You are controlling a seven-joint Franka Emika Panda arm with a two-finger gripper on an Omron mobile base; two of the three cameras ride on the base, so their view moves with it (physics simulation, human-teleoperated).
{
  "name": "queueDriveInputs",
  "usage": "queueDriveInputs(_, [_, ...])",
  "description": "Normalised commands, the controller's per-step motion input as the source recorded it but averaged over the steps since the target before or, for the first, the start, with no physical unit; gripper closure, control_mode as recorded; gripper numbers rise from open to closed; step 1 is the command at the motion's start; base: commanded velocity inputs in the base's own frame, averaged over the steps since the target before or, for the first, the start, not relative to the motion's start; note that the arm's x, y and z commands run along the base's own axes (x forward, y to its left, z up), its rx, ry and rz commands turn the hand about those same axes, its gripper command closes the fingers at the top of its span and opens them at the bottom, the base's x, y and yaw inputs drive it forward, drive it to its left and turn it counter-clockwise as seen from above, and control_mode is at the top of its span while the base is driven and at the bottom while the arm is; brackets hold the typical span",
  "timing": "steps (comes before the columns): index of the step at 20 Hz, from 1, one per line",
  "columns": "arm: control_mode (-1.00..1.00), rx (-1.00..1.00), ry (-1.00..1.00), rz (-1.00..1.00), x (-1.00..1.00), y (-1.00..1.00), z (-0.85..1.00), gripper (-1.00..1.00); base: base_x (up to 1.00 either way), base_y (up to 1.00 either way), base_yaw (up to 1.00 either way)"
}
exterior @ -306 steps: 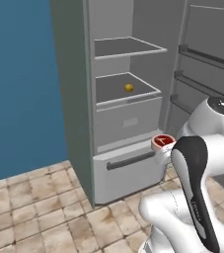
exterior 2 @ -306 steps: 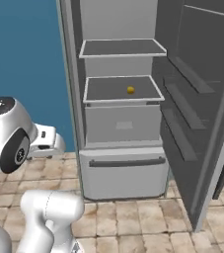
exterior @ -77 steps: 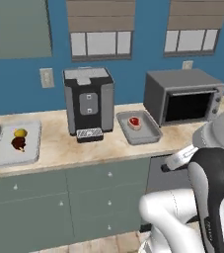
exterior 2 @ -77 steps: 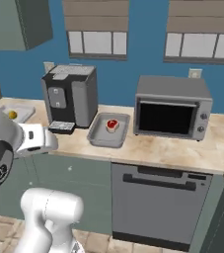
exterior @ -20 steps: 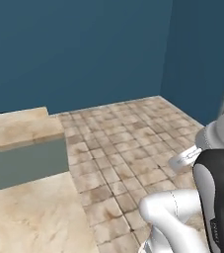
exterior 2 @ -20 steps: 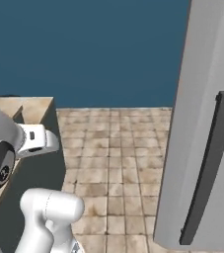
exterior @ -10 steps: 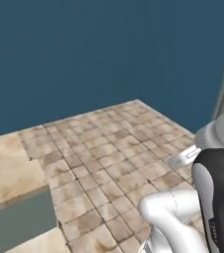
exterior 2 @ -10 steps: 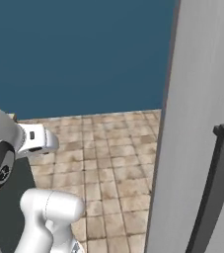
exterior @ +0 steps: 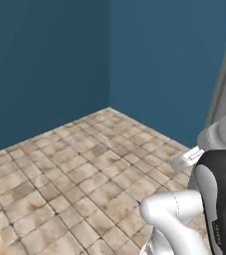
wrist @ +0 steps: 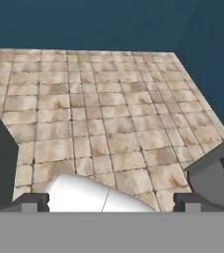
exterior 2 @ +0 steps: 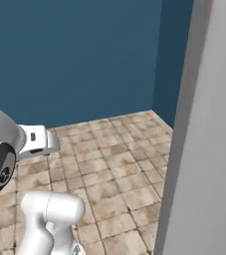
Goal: Place one lemon and one steak in each tupperware on the nearby counter, to pack two identical lunches.
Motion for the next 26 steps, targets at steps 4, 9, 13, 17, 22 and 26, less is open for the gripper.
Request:
queueDriveInputs(4, [1.00,0.00,0.00,0.00,0.00,0.00,0.00,-1.00,1.00,0.00,-0.44])
queueDriveInputs(9, [1.00,0.00,0.00,0.00,0.00,0.00,0.00,-1.00,0.89,0.00,-0.51])
queueDriveInputs(13, [1.00,0.00,0.00,0.00,0.00,0.00,0.00,-1.00,0.62,0.00,-0.59])
queueDriveInputs(17, [1.00,0.00,0.00,0.00,0.00,0.00,0.00,-1.00,0.31,0.00,-0.68])
queueDriveInputs(22, [1.00,0.00,0.00,0.00,0.00,0.00,0.00,-1.00,-0.02,0.00,-0.67])
queueDriveInputs(26, [1.00,0.00,0.00,0.00,0.00,0.00,0.00,-1.00,0.06,-0.11,-0.60])
